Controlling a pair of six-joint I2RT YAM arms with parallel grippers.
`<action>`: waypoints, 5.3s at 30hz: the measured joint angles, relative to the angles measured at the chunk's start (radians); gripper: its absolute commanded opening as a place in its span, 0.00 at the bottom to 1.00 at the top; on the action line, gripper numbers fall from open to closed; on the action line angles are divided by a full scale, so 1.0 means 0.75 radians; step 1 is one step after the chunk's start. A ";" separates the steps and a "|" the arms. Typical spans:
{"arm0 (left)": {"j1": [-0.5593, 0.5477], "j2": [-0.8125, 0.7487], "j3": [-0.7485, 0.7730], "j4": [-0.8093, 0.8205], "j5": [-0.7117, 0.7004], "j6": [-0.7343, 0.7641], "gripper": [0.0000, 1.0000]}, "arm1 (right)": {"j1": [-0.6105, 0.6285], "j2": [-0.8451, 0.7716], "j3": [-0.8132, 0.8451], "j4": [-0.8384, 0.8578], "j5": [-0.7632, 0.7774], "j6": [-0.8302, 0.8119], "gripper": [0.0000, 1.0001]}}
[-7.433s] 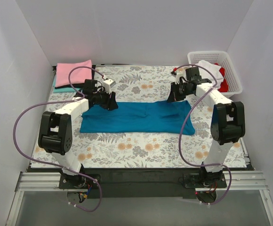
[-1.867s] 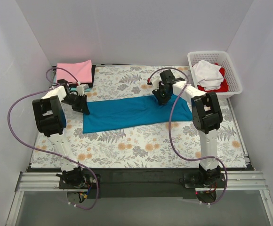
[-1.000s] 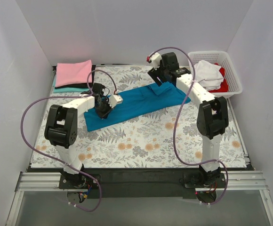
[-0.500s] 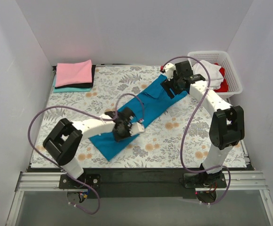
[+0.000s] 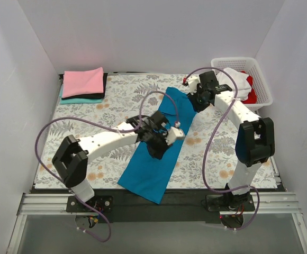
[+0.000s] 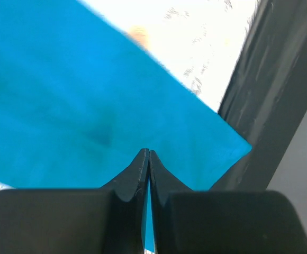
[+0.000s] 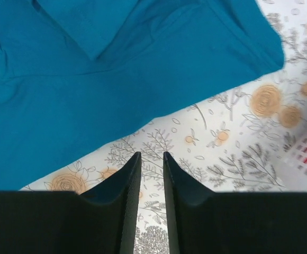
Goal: Fold and stack the t-shirts
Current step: Fold the tshirt
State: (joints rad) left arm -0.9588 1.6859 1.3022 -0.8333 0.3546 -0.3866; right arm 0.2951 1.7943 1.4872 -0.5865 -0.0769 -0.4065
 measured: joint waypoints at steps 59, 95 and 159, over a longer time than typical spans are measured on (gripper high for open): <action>0.615 -0.839 -0.700 0.415 0.586 0.577 0.60 | 0.196 -0.923 -0.861 0.134 -0.528 -0.774 0.97; 0.172 -0.467 -1.139 1.125 0.242 0.731 0.26 | 0.657 -0.832 -1.341 0.326 -0.453 -1.055 0.13; 0.723 0.202 -0.129 0.987 0.466 0.601 0.00 | 0.185 -0.155 -0.436 0.433 -0.498 -1.169 0.01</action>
State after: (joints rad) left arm -0.4168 1.8378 1.2057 -0.0929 0.7044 0.0639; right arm 0.4335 1.6783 1.1599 -0.2615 -0.4507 -1.2835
